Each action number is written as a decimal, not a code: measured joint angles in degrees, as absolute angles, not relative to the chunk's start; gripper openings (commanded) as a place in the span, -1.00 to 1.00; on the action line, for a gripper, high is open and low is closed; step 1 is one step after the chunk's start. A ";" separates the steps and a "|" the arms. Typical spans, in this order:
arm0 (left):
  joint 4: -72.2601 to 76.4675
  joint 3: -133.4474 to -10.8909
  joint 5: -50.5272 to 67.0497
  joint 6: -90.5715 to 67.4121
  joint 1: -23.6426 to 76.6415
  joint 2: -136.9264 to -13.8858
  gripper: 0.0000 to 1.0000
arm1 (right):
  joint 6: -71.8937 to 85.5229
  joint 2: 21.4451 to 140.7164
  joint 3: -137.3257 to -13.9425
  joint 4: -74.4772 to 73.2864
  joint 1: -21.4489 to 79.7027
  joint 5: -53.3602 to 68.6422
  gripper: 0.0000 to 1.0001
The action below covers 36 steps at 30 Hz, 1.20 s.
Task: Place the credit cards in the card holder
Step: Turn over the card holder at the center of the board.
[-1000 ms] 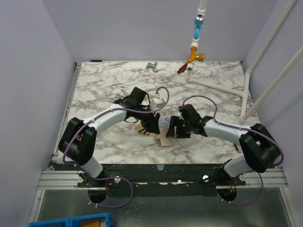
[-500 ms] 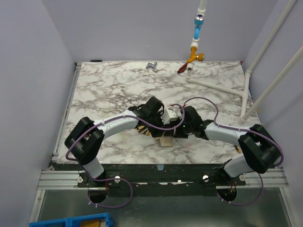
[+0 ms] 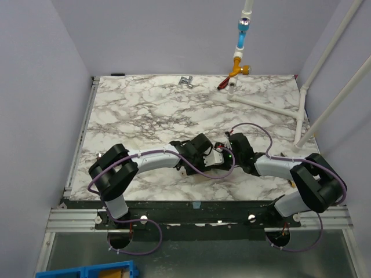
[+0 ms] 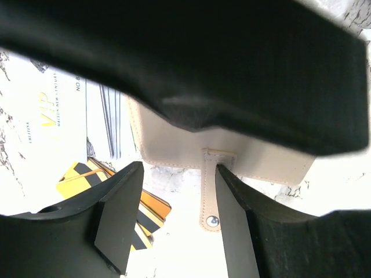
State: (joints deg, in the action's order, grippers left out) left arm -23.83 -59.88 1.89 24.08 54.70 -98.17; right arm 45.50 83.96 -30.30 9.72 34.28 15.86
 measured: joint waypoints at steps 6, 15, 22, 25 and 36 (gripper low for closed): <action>-23.97 -59.90 -0.71 24.69 56.05 -98.48 0.09 | 47.64 84.95 -24.97 19.33 29.80 23.94 -0.13; -24.29 -60.14 -0.71 24.67 56.10 -98.52 0.09 | 48.47 91.44 -24.47 27.22 29.41 34.39 -0.45; -29.28 -63.40 6.68 23.92 51.77 -98.06 0.09 | 46.98 87.18 -26.09 21.32 29.43 34.48 -0.99; -33.12 -67.70 11.20 22.50 46.70 -95.83 0.96 | 43.88 77.82 -29.47 9.67 29.65 28.88 -0.99; -37.78 -79.29 19.27 18.11 30.81 -78.04 0.96 | 37.39 64.71 -47.70 -27.51 31.83 4.73 -0.99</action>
